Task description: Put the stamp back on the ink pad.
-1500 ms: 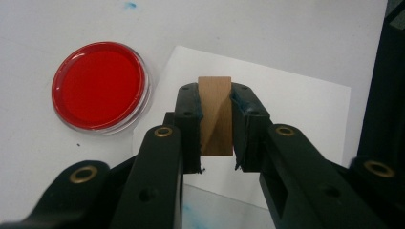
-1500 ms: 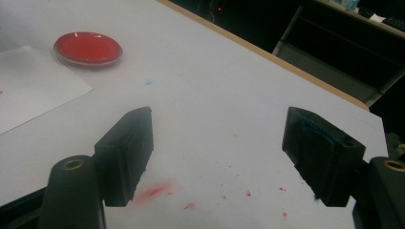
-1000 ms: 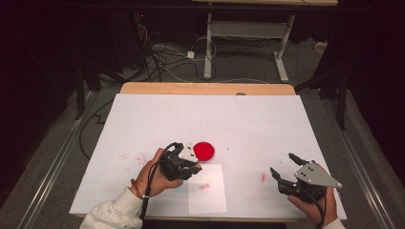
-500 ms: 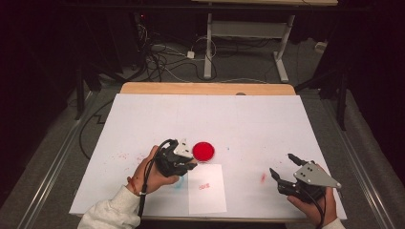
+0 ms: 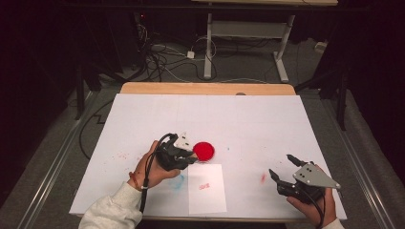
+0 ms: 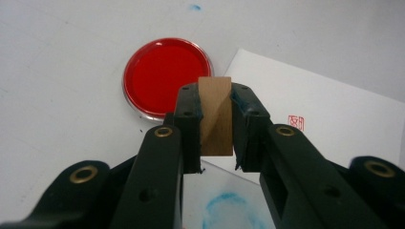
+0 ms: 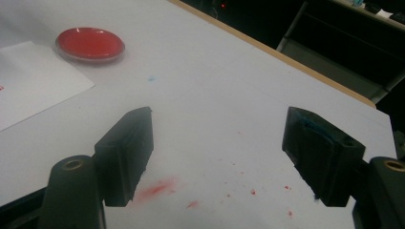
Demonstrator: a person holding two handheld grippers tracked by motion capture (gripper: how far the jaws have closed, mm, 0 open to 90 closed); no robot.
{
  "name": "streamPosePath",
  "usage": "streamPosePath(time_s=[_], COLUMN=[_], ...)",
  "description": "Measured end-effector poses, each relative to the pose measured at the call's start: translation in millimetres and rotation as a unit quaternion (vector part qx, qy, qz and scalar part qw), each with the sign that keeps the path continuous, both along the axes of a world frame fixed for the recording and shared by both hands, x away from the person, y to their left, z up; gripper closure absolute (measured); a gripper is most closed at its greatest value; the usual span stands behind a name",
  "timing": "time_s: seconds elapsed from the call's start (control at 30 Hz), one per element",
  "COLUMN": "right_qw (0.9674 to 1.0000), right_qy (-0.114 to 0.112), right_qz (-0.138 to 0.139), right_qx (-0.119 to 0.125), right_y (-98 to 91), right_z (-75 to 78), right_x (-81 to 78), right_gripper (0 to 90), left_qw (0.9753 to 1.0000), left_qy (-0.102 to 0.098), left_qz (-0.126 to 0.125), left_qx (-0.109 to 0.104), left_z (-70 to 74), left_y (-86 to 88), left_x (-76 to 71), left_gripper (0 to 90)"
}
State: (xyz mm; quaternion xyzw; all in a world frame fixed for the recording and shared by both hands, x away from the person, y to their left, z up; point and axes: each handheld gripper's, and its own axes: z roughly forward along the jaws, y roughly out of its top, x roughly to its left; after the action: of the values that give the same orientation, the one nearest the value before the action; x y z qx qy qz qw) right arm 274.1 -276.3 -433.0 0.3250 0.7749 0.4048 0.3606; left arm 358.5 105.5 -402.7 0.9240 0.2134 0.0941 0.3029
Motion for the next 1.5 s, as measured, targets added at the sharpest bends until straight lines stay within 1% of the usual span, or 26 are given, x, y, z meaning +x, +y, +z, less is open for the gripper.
streamPosePath(time_s=[0.1, 0.17, 0.23, 0.27, 0.43, 0.6, 0.7, 0.77, 0.83, 0.87, 0.9, 1.03, 1.13, 1.47, 1.5], right_qw=[1.0000, 1.0000, 1.0000, 1.0000, 1.0000, 1.0000, 1.0000, 1.0000, 1.0000, 1.0000, 1.0000, 1.0000, 1.0000, 1.0000, 1.0000], right_qy=[-0.002, -0.004, -0.004, -0.003, -0.001, -0.001, -0.001, 0.001, 0.002, 0.001, 0.001, 0.001, 0.002, 0.003, 0.003], right_qz=[-0.002, -0.005, -0.004, -0.003, -0.001, -0.001, 0.000, 0.001, 0.002, 0.004, 0.005, 0.005, 0.007, 0.004, 0.005], right_qx=[0.003, 0.004, 0.004, 0.003, 0.001, 0.003, 0.001, -0.001, 0.000, -0.002, -0.003, -0.001, 0.000, 0.000, 0.000], right_y=[-0.1, 0.7, 1.3, 1.5, 2.2, 1.2, 2.3, 3.5, 4.5, 4.7, 5.1, 4.7, 5.4, 4.9, 4.9], right_z=[0.9, 1.5, 1.5, 1.4, 0.2, 0.5, 0.0, -0.3, -0.4, -0.4, -0.4, -0.2, -0.4, -1.0, -1.0], right_x=[0.1, -0.7, -0.5, -0.2, 0.2, 0.2, 0.3, 0.2, 0.0, 0.0, -0.4, -0.9, -0.9, -0.4, -0.3], right_gripper=[26.4, 26.4, 26.5, 26.5, 26.5, 26.5, 26.5, 26.5, 26.6, 26.6, 26.6, 26.6, 26.2, 25.9, 25.9], left_qw=[1.0000, 1.0000, 1.0000, 1.0000, 1.0000, 0.9997, 0.9996, 0.9995, 0.9990, 0.9989, 0.9986, 0.9977, 0.9969, 0.9953, 0.9954], left_qy=[-0.001, -0.005, -0.001, -0.002, 0.003, 0.007, 0.010, 0.014, 0.019, 0.021, 0.024, 0.038, 0.044, 0.063, 0.065], left_qz=[-0.002, 0.001, -0.003, -0.002, -0.004, -0.014, -0.015, -0.011, -0.015, -0.010, -0.012, -0.008, -0.009, 0.003, 0.004], left_qx=[0.003, 0.007, 0.005, 0.006, 0.008, 0.020, 0.023, 0.027, 0.037, 0.040, 0.046, 0.055, 0.065, 0.073, 0.070], left_z=[2.1, 3.7, 4.8, 5.1, 5.8, 4.9, 4.2, 1.7, -1.4, -3.5, -5.3, -12.8, -17.3, -31.6, -32.5], left_y=[-3.4, -6.4, -8.9, -10.4, -17.6, -27.3, -31.9, -35.6, -38.7, -40.2, -41.1, -43.5, -45.8, -47.9, -47.8], left_x=[5.4, 9.6, 14.0, 15.8, 25.2, 34.1, 39.1, 42.8, 47.0, 48.8, 50.8, 57.4, 61.1, 72.6, 73.4], left_gripper=[73.9, 73.9, 73.9, 73.9, 73.8, 73.8, 73.8, 73.8, 73.8, 73.8, 73.8, 73.8, 73.8, 73.8, 73.8])
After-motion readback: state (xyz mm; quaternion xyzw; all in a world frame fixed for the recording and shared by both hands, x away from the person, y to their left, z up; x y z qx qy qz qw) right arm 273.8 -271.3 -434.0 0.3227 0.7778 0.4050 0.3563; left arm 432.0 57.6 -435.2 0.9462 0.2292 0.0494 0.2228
